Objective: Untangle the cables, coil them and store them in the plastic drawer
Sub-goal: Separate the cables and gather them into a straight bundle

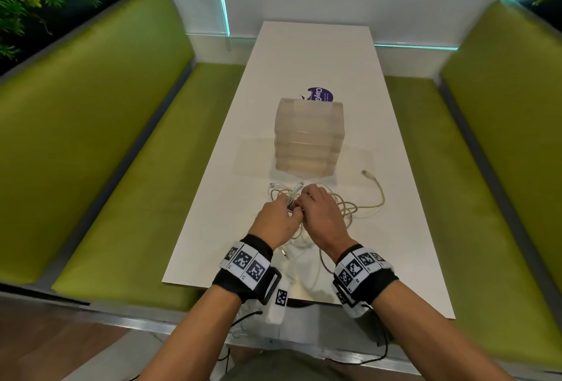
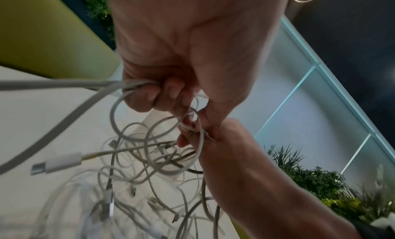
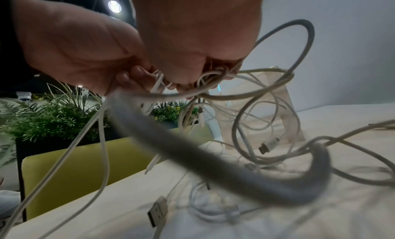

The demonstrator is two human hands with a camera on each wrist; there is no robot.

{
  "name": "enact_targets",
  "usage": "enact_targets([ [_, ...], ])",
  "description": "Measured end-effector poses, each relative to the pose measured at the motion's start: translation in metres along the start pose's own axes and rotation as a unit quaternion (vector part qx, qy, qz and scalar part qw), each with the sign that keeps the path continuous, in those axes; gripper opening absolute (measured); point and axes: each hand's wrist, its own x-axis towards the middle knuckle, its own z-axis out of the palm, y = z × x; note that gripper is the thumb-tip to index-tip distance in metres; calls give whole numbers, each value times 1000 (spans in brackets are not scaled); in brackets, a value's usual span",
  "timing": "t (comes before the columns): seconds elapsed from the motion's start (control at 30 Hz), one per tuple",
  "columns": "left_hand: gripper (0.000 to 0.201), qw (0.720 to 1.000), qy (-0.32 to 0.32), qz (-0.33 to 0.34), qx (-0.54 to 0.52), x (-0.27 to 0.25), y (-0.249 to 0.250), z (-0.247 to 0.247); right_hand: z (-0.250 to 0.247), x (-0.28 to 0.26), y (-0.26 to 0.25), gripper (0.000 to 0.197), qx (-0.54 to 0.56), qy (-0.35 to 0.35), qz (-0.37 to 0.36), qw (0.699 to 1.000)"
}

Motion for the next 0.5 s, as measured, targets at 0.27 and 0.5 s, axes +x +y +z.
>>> enact_targets([
  [0.27, 16, 995, -62, 42, 71, 3, 0, -2, 0, -1, 3, 29, 6, -15, 4, 1000],
  [0.5, 22, 957, 49, 23, -285, 0, 2, -20, 4, 11, 27, 20, -7, 12, 18, 1000],
])
